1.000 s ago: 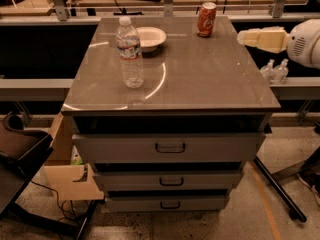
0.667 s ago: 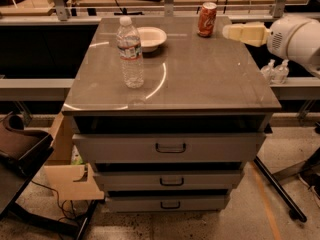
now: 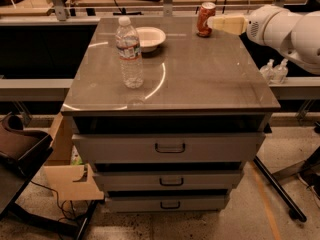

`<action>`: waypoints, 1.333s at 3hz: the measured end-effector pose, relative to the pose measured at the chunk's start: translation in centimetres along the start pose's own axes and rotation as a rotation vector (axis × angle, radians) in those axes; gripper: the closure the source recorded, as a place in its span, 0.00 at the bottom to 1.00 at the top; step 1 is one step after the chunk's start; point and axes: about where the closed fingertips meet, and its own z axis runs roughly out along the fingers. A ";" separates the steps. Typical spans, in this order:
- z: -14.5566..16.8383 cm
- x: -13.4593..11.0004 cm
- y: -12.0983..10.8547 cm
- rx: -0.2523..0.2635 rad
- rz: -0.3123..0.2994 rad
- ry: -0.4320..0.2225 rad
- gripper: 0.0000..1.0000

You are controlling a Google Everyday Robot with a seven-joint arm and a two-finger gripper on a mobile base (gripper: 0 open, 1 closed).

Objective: Move coke can near water bottle

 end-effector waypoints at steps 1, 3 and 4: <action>2.0 0.9 -0.1 0.009 -0.024 0.017 0.00; 8.7 2.9 -1.6 -0.020 -0.074 0.021 0.00; 11.0 3.7 -2.6 -0.019 -0.067 0.019 0.00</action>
Offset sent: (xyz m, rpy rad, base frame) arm 0.1084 0.0016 -0.0352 -0.1105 -0.0277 0.0177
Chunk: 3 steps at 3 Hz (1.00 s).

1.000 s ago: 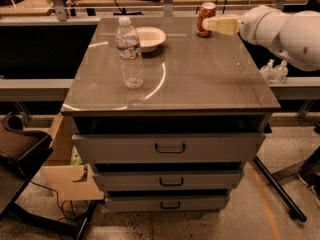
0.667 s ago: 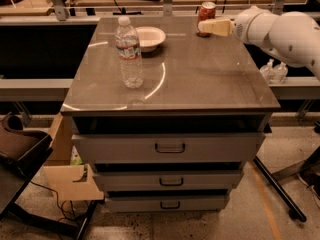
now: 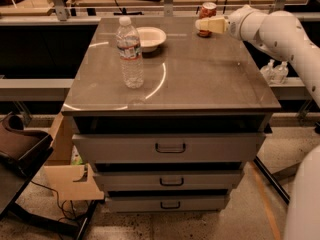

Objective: Move coke can near water bottle

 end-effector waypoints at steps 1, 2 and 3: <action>1.9 0.8 -0.7 0.004 0.016 -0.003 0.00; 3.4 1.4 -1.1 0.006 0.030 -0.005 0.00; 4.5 1.8 -1.2 0.007 0.042 -0.010 0.00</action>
Offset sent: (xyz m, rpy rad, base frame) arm 0.0516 -0.0049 -0.0217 0.0432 0.0054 -0.0193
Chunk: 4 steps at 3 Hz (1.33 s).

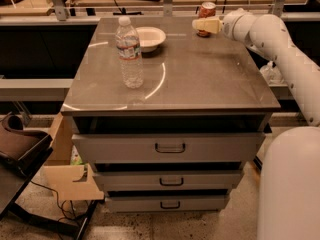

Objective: Move coke can near water bottle

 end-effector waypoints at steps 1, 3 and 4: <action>1.3 0.2 0.1 0.006 0.033 -0.024 0.00; 2.7 0.5 0.5 -0.008 0.027 -0.026 0.00; 7.5 2.6 0.9 -0.035 0.028 -0.020 0.00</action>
Offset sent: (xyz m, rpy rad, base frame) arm 0.0104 0.0051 -0.0029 0.0358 -0.0097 -0.0067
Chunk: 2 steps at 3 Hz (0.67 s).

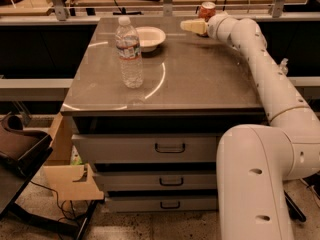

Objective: Move coke can near water bottle

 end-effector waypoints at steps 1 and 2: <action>0.2 0.2 -0.1 0.002 0.008 0.001 0.00; 0.5 0.3 -0.3 0.009 0.013 -0.005 0.16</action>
Offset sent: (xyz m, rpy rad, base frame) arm 0.0091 -0.0089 -0.0003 0.0227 -0.0106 -0.0259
